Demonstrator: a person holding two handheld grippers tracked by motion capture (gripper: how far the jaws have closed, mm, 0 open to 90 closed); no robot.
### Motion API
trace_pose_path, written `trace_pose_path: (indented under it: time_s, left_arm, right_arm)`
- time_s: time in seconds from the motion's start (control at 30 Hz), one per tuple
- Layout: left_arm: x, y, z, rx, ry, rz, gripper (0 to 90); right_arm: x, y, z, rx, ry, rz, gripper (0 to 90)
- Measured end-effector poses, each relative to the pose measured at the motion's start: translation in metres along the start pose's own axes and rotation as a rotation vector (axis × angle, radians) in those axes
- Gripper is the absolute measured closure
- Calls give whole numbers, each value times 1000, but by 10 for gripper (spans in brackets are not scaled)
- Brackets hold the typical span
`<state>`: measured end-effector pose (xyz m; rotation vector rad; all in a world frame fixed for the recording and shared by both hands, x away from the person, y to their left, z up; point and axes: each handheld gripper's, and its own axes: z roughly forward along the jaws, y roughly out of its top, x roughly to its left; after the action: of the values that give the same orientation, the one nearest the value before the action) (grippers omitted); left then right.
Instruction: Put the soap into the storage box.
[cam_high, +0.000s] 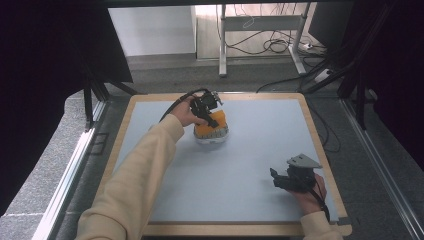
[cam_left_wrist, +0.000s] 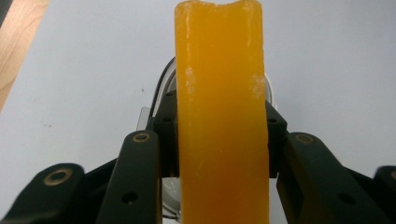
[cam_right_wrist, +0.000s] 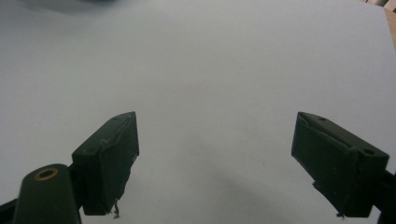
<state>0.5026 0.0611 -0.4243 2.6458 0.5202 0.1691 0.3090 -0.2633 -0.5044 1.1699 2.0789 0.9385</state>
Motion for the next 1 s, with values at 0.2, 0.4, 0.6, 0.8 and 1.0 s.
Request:
trace_pose_path:
  time_s: [0.2, 0.4, 0.6, 0.8, 1.0]
  left_arm:
    - [2, -2, 6, 18, -8, 15, 620]
    - [3, -3, 8, 23, -16, 17, 620]
    - [3, -3, 12, 30, -21, 32, 620]
    - [1, -1, 17, 29, -27, 44, 620]
    - [2, -1, 25, 59, -26, 66, 619]
  right_arm:
    - [0, 0, 0, -2, -2, 3, 155]
    - [0, 0, 0, -2, -1, 0, 155]
    - [0, 0, 0, -3, -1, 0, 155]
    - [0, 0, 0, 0, 0, -2, 155]
    - [0, 0, 0, -1, 0, 0, 155]
